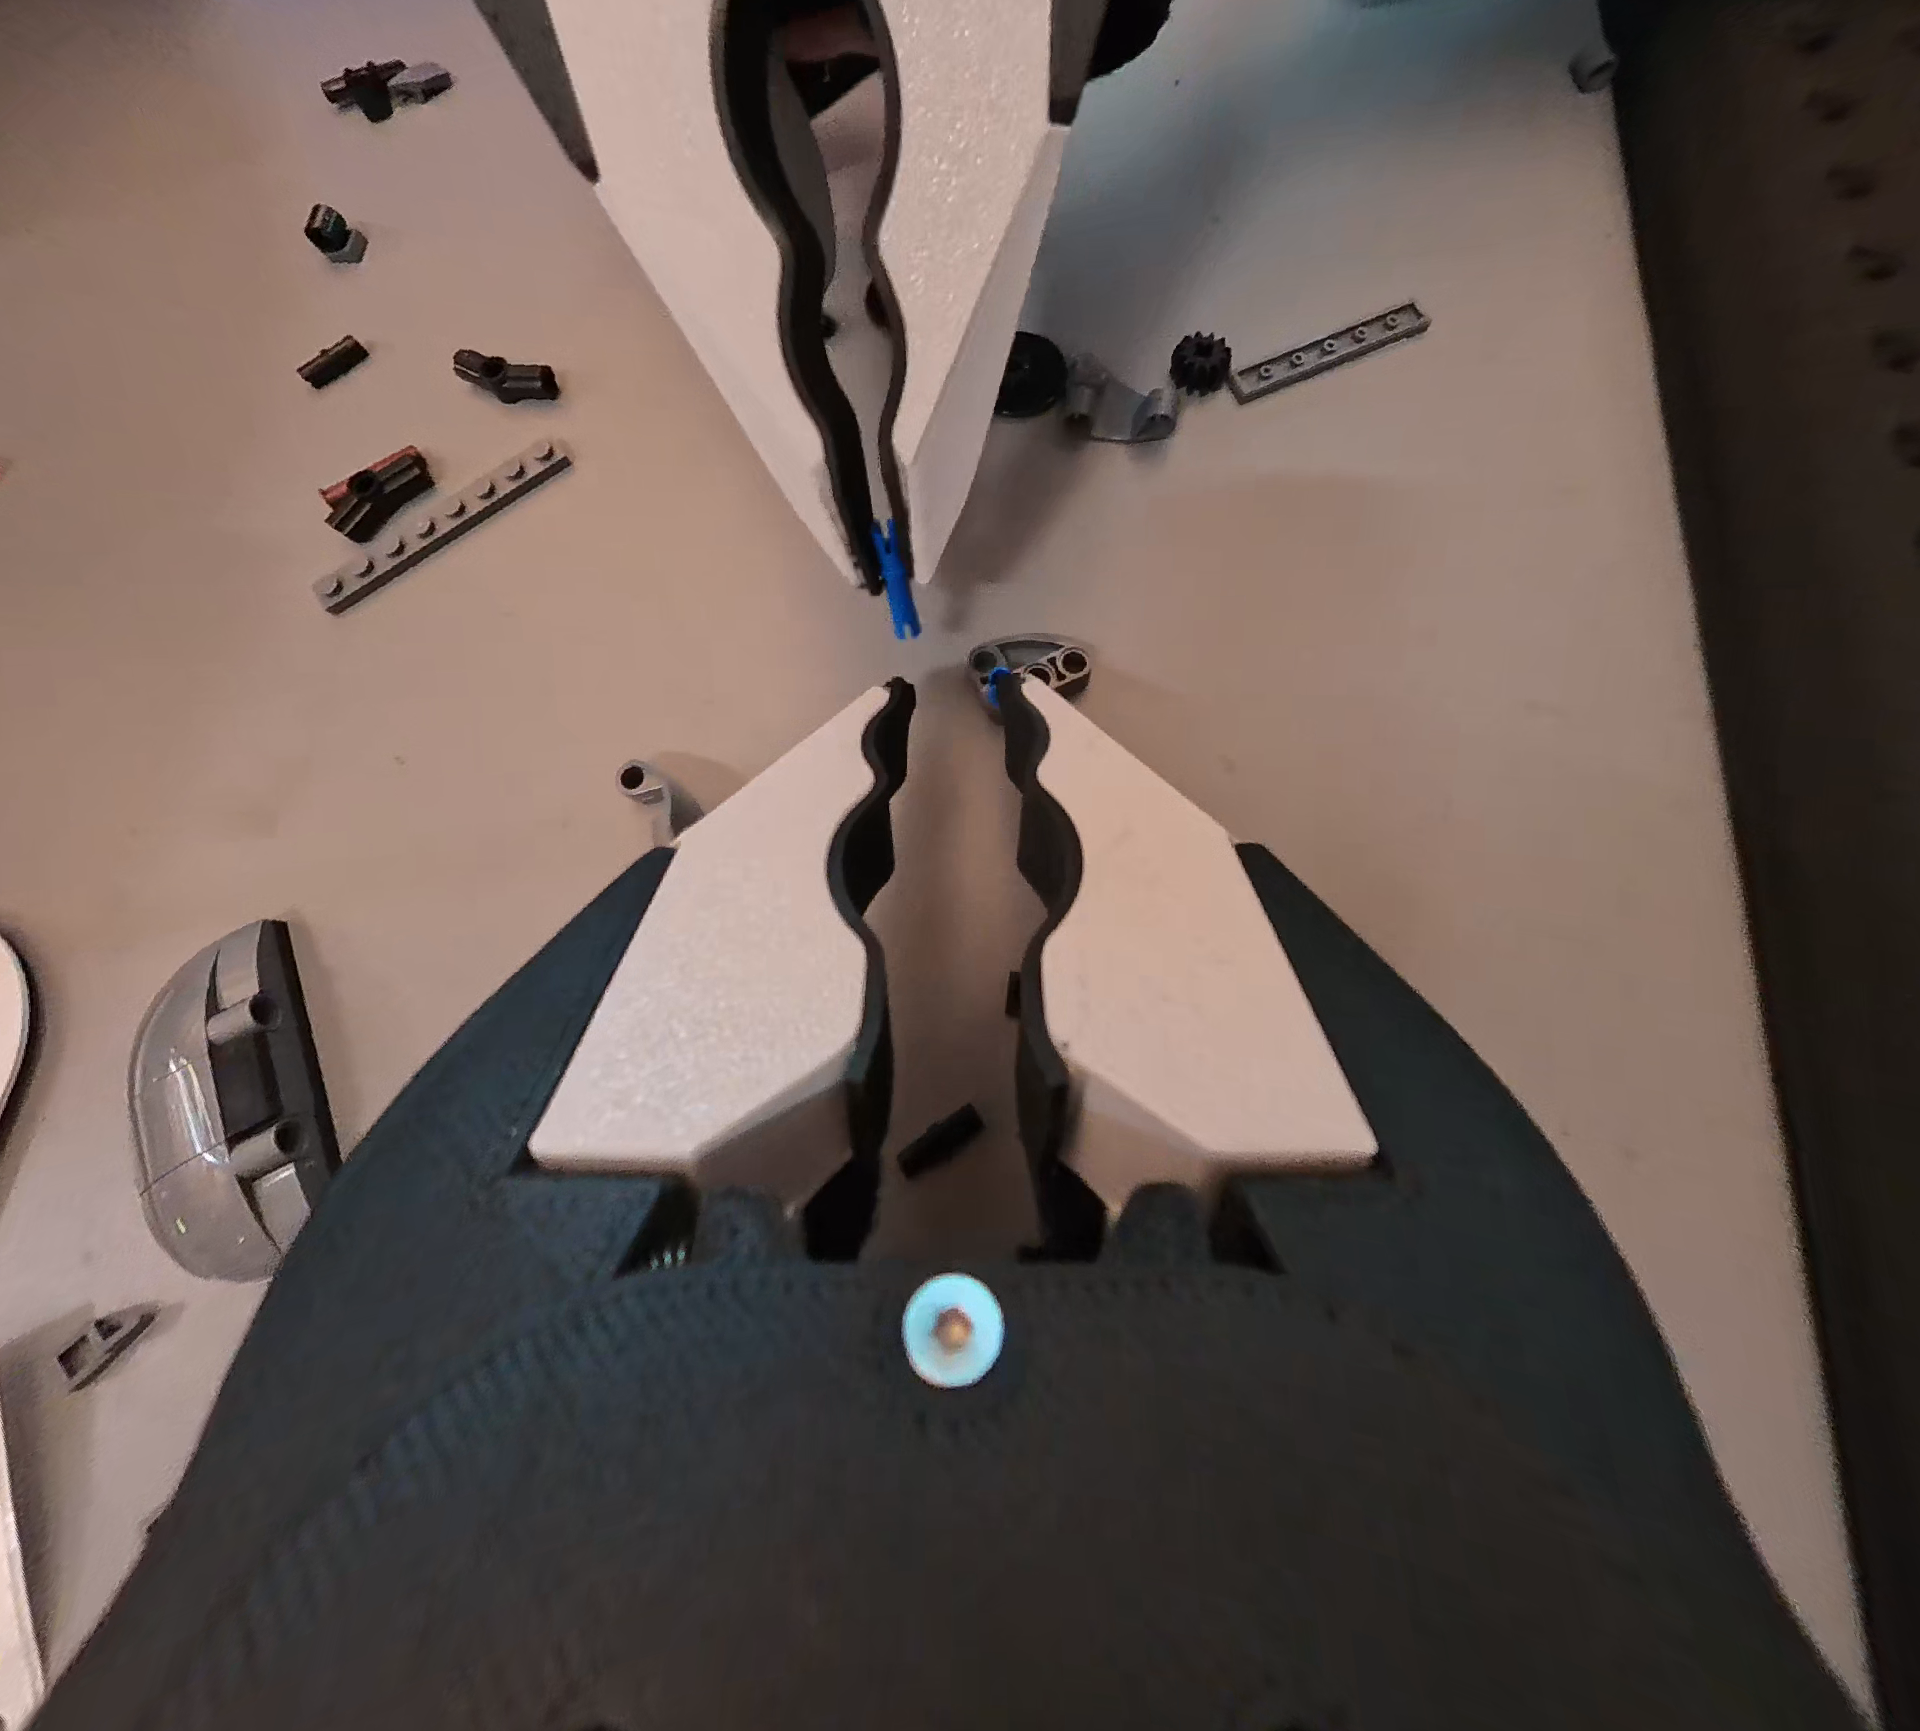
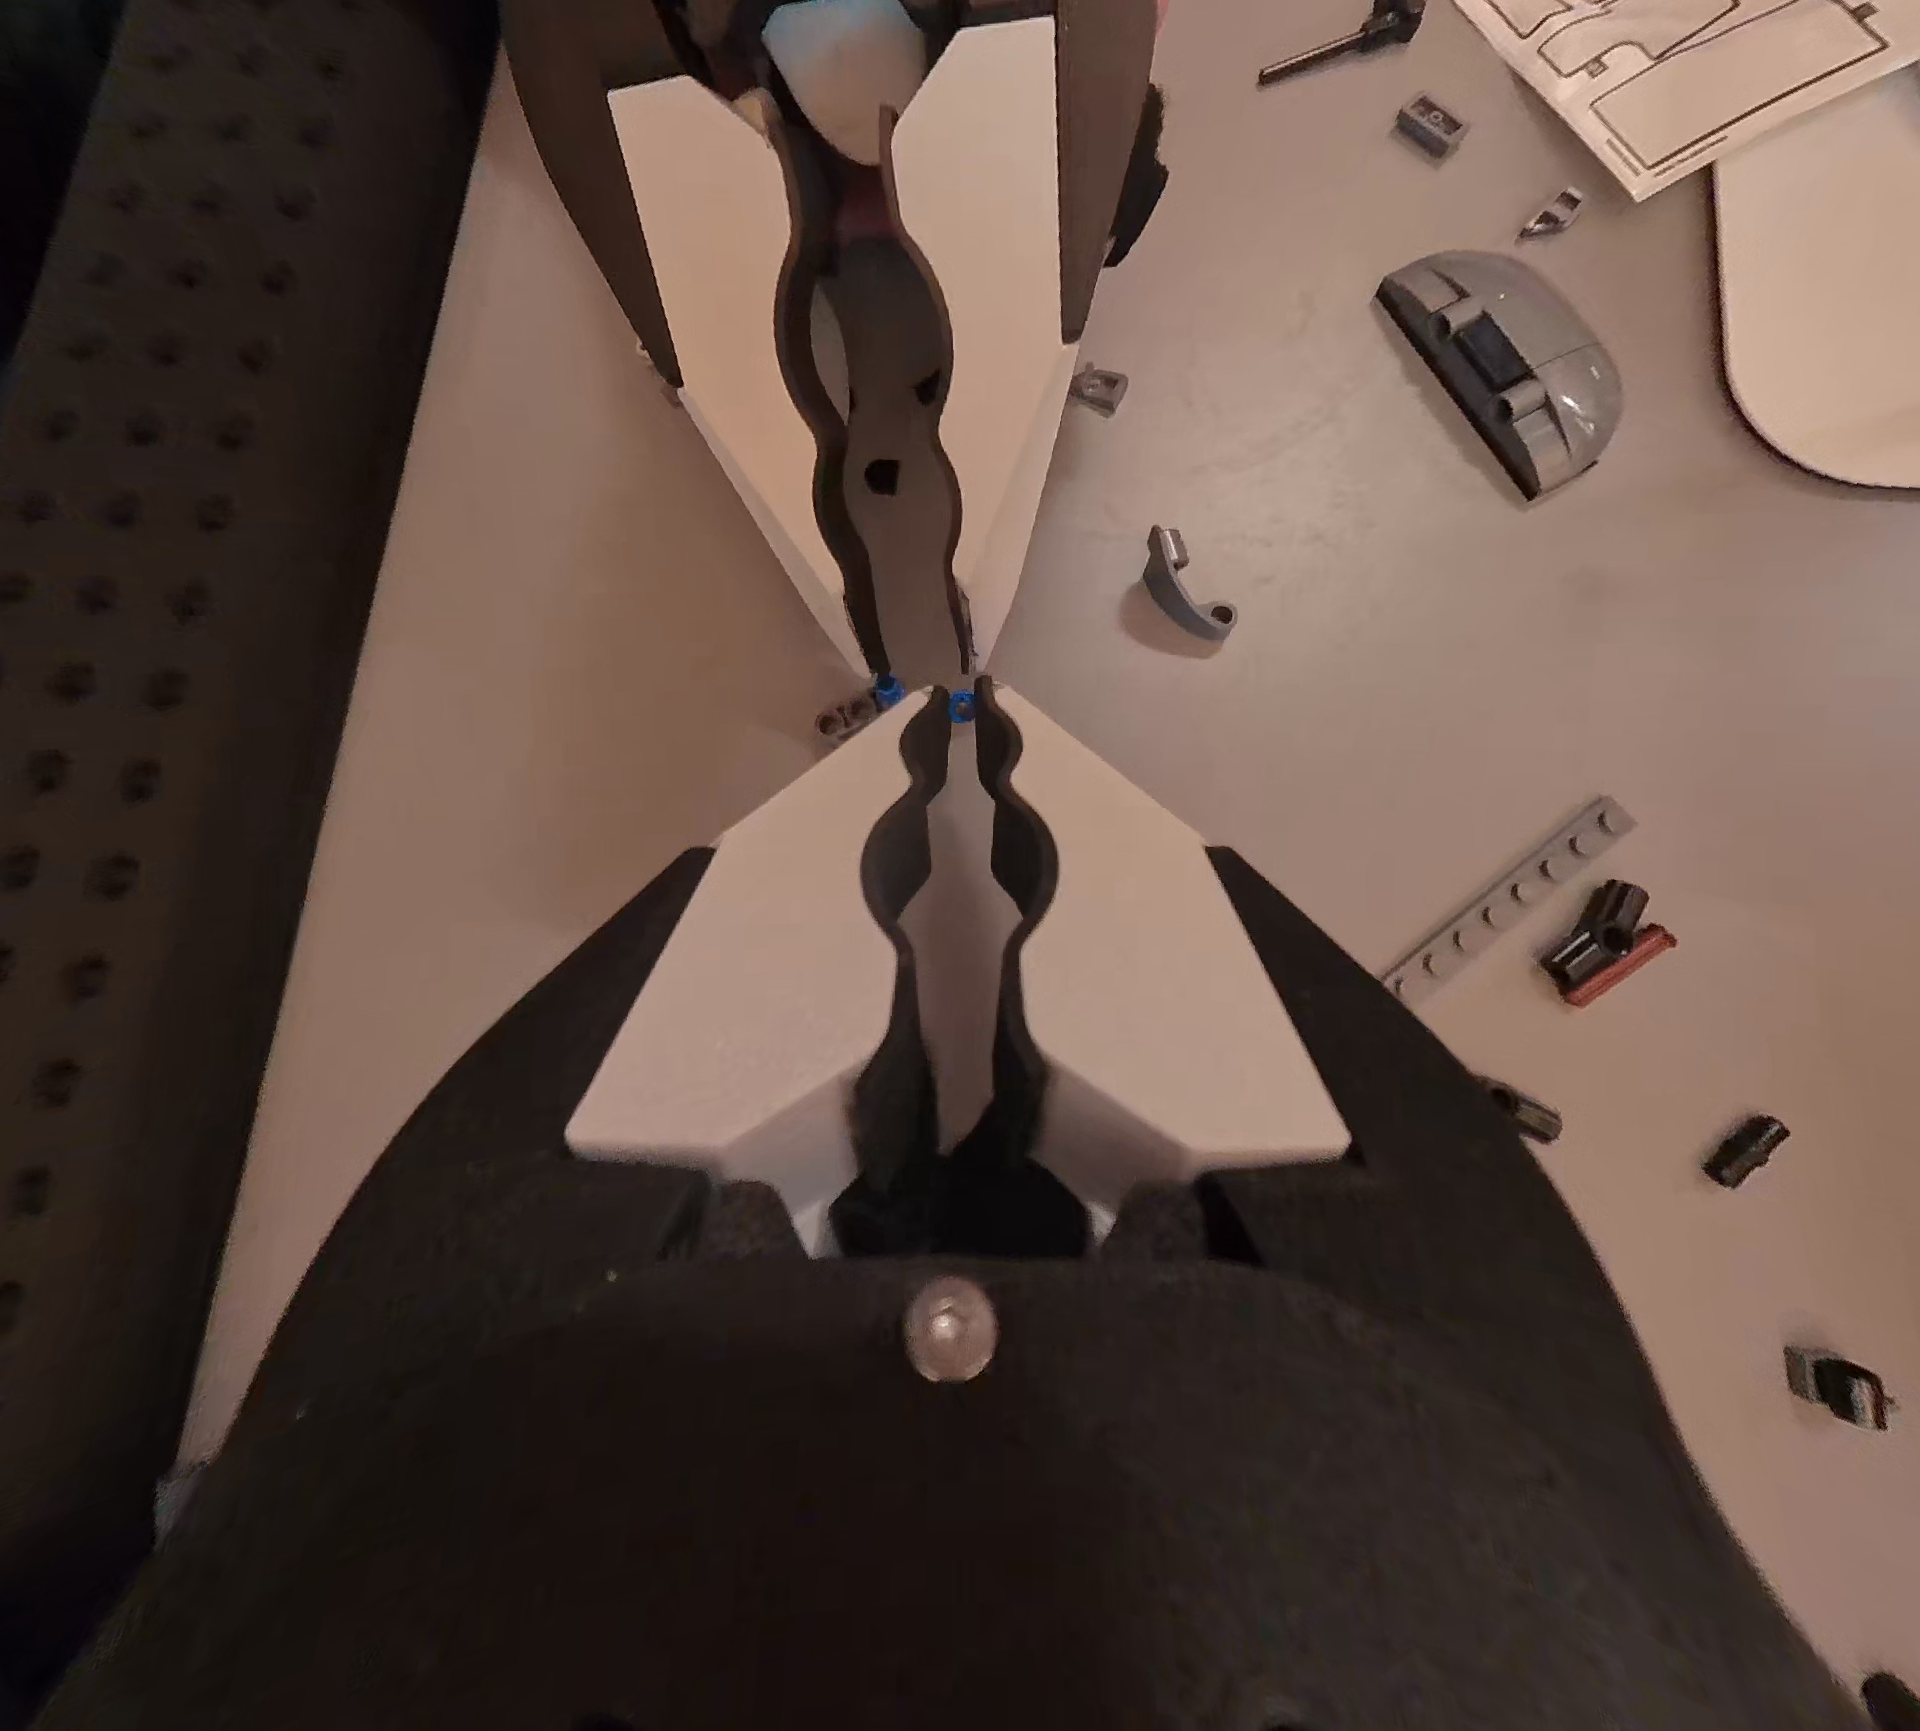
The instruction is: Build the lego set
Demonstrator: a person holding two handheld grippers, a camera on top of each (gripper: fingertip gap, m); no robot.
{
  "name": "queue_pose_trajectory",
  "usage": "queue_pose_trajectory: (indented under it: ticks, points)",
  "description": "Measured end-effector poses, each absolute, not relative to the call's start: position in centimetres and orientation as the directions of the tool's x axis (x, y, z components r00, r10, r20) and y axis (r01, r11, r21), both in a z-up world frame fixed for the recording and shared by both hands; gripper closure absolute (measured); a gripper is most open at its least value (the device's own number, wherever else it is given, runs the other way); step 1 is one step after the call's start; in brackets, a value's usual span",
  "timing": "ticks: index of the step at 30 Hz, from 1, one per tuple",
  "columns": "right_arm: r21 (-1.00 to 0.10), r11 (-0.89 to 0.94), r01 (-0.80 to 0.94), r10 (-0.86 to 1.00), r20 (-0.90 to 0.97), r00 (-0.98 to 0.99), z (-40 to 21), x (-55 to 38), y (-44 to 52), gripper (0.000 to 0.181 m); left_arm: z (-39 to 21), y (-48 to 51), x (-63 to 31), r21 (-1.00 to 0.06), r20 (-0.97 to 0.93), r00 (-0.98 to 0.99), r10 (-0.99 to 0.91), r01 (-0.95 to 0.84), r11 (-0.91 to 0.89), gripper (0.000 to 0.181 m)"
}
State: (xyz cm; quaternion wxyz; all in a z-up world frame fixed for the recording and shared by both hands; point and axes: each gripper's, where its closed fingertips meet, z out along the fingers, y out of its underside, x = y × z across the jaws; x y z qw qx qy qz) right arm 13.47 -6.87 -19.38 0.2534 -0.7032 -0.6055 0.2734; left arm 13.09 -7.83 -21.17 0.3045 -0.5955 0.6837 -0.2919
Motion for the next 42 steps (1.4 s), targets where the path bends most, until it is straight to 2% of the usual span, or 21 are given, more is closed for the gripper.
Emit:
queue_pose_trajectory:
  ticks: [7, 19, 28, 42]
  points:
    - [-0.641, -0.118, 0.759, 0.993, -0.087, 0.08, -20.6, 13.6, -7.7, 0.178, -21.6, -8.3, 13.3, -0.746, -0.089, -0.121, -0.989, -0.649, 0.146, 0.169]
    - [-0.629, -0.101, 0.771, 0.995, -0.066, 0.076, -20.7, 13.6, -7.8, 0.178, -22.5, -8.2, 13.2, -0.714, -0.114, -0.13, -0.985, -0.678, 0.172, 0.171]
    - [-0.609, -0.082, 0.789, 0.997, -0.04, 0.073, -20.8, 13.7, -7.9, 0.178, -22.6, -8.6, 13.5, -0.716, -0.067, -0.118, -0.991, -0.686, 0.13, 0.147]
    - [-0.561, -0.023, 0.828, 0.997, 0.048, 0.06, -20.9, 13.1, -7.9, 0.178, -22.7, -8.7, 13.6, -0.716, -0.041, -0.11, -0.993, -0.69, 0.106, 0.159]
